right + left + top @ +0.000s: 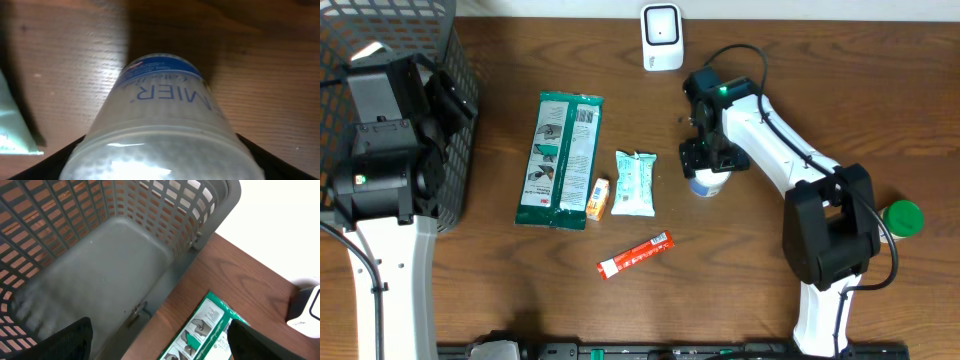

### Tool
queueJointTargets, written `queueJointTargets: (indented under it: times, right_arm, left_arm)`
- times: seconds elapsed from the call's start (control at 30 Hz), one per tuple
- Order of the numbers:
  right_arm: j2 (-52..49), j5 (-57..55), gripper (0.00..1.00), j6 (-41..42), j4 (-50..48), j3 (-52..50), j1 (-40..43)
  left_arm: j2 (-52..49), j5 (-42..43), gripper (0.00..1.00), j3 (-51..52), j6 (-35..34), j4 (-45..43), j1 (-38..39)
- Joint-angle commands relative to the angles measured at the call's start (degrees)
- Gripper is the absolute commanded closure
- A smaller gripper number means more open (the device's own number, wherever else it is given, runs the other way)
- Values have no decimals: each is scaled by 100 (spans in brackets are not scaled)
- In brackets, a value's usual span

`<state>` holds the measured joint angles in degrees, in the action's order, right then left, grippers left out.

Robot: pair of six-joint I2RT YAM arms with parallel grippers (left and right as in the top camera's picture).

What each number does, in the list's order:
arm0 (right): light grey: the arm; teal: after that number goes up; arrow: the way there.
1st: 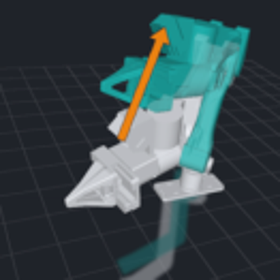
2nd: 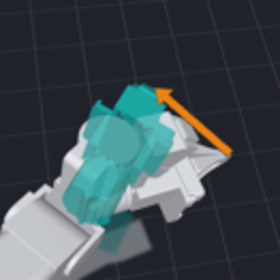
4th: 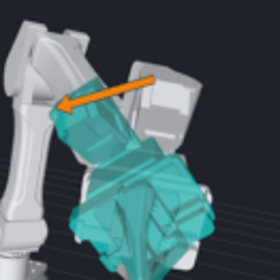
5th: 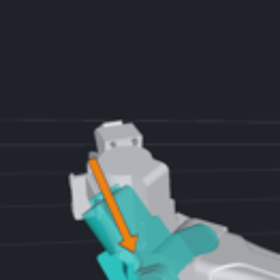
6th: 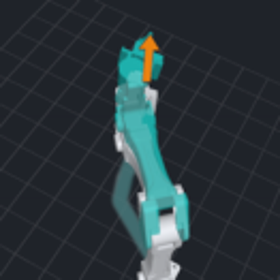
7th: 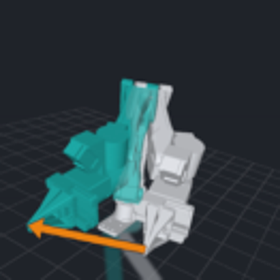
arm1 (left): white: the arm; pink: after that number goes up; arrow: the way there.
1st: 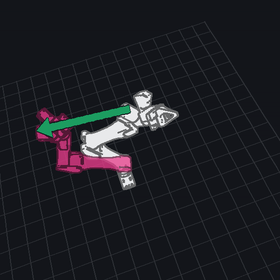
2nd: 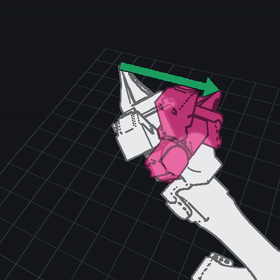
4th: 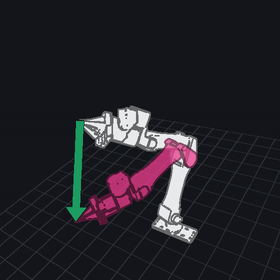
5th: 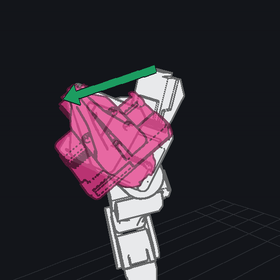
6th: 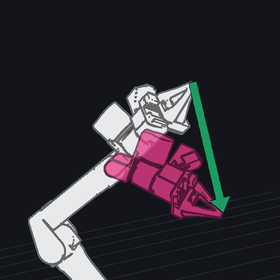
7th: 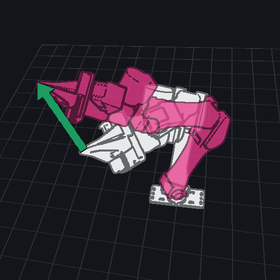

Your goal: Scan the item barcode

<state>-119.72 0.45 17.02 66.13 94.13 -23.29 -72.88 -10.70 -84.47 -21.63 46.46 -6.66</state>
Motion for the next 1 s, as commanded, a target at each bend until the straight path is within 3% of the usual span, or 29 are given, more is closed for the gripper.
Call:
queueJointTargets:
  times: [0.0,0.07,0.33,0.6,0.97]
  right_arm:
    - [59,28,12,376,-2,35,76]
    - [57,28,1,225,114,162,87]
    - [59,46,1,-109,769,938,94]
    - [57,153,1,-1982,1095,1268,103]
    - [57,109,1,-1989,914,929,111]
  left_arm:
    - [-11,-50,16,-24,9,4,-17]
    - [-11,-50,16,-24,9,4,-17]
    - [-11,-50,16,-24,9,4,-17]
    - [-11,-50,16,-24,9,4,-17]
    - [-11,-50,16,-24,9,4,-17]
